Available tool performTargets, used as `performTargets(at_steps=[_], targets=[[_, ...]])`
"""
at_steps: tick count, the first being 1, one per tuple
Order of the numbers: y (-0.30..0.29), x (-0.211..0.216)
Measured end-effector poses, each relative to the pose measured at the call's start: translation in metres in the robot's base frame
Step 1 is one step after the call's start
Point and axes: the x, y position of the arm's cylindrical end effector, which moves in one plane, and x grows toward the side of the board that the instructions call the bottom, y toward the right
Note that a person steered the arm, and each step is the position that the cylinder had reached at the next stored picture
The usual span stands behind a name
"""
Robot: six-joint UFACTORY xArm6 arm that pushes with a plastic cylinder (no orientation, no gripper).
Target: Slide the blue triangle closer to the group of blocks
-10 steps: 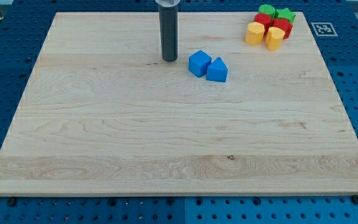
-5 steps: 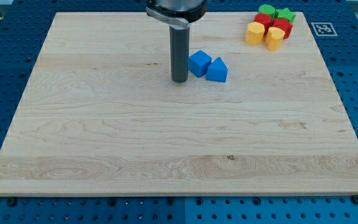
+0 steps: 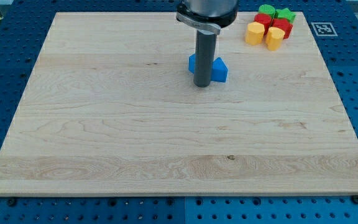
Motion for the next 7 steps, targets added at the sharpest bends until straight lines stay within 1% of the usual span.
performTargets(at_steps=[1,3,4,7], targets=[[0.0,0.0],[0.001,-0.017],[0.028,-0.017],[0.035,-0.017]])
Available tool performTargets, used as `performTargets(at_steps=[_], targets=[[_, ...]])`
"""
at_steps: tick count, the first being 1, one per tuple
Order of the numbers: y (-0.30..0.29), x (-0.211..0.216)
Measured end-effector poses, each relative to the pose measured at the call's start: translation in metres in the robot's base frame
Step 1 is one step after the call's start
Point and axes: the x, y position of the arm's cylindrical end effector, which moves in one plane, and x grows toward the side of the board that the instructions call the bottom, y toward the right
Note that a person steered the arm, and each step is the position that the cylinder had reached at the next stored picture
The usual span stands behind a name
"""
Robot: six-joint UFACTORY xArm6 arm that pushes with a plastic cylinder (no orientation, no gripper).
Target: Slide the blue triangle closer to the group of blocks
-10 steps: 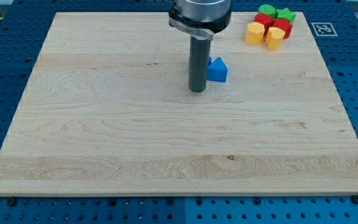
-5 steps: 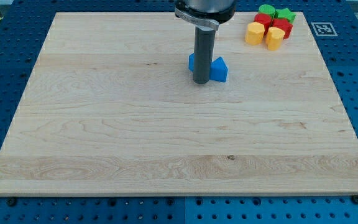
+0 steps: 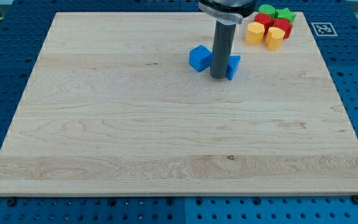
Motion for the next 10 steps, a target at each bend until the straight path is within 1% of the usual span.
performTargets(at_steps=[2,3,6,8,9,10], targets=[[0.009,0.0],[0.034,0.0],[0.04,-0.025],[0.061,-0.027],[0.061,-0.028],[0.049,-0.042]])
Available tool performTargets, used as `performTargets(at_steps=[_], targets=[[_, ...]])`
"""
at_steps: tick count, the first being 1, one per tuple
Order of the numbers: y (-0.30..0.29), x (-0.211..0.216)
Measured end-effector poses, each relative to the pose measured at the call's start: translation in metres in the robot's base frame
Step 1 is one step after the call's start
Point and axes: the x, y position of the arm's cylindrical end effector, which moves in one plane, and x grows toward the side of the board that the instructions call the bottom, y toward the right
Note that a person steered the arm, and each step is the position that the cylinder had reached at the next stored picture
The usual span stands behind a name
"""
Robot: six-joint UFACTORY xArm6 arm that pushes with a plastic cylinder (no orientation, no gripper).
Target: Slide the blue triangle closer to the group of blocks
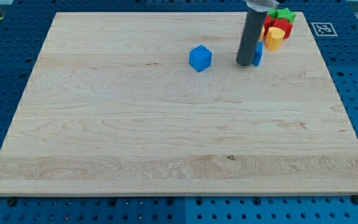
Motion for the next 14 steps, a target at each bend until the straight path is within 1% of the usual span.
performTargets(at_steps=[1,2,5,6,8,10,12,13,14], targets=[[-0.006,-0.02],[0.013,-0.02],[0.024,-0.004],[0.041,0.002],[0.041,0.002],[0.041,0.014],[0.041,0.01],[0.039,0.026],[0.047,0.058]])
